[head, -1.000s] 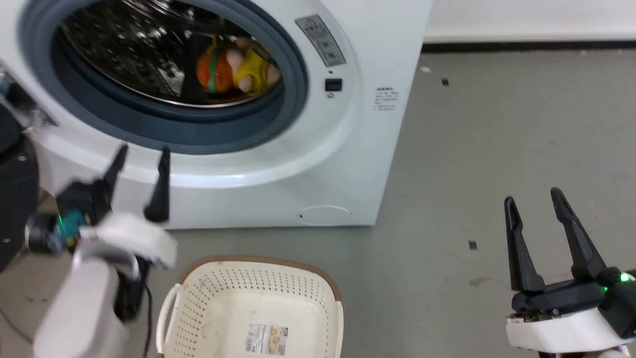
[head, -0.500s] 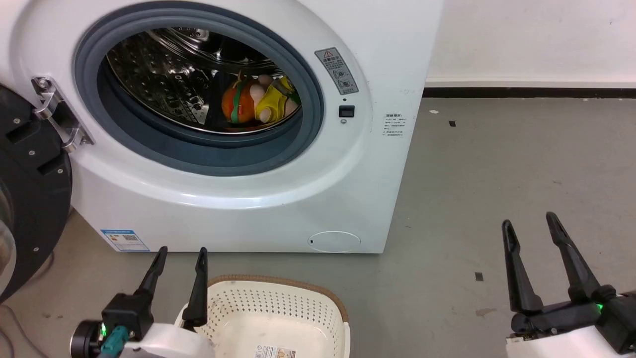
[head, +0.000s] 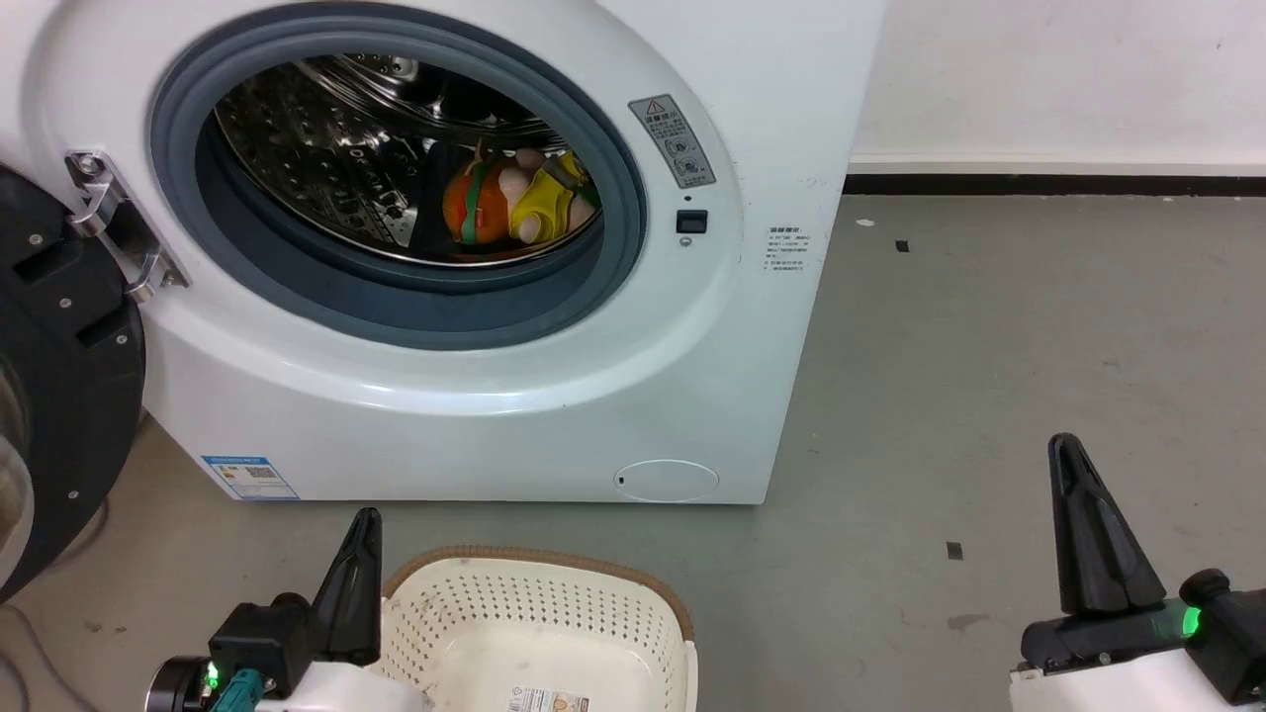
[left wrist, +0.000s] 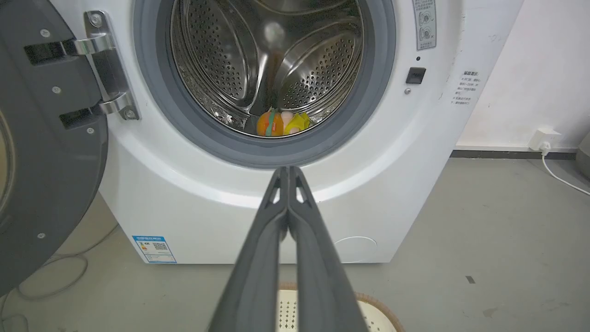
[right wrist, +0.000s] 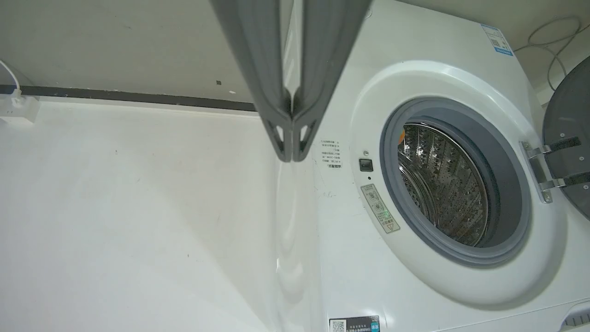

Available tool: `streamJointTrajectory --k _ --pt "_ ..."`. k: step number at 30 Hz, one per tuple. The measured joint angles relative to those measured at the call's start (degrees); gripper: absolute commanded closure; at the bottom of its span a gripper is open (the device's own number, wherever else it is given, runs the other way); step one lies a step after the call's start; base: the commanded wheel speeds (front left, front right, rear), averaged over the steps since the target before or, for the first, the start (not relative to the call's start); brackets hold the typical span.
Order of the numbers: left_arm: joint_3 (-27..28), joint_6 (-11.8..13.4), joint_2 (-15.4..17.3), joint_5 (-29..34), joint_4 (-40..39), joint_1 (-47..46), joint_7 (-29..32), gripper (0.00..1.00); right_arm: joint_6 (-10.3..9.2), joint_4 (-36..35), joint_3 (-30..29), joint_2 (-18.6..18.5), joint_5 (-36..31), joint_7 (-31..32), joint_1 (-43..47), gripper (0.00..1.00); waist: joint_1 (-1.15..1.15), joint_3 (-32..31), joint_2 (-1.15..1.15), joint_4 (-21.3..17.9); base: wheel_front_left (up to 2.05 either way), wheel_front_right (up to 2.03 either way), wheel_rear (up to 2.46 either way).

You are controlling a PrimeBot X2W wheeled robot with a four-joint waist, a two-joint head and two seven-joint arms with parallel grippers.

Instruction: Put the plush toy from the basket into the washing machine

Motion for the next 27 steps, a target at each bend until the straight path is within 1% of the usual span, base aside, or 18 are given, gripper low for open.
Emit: streamJointTrajectory --k 25,27 --pt "1.7 -0.5 -2.0 3.1 -1.0 0.0 2.8 1.0 0.0 1.6 0.2 0.0 -1.0 3.0 -0.1 1.0 0.0 -1.0 0.0 -0.3 0.0 0.0 0.0" --pt "1.8 -0.9 -2.1 3.3 -1.1 0.0 3.2 1.0 0.0 1.8 0.3 0.0 -1.0 3.3 -0.2 1.0 0.0 -1.1 0.0 -0.3 0.0 0.0 0.0"
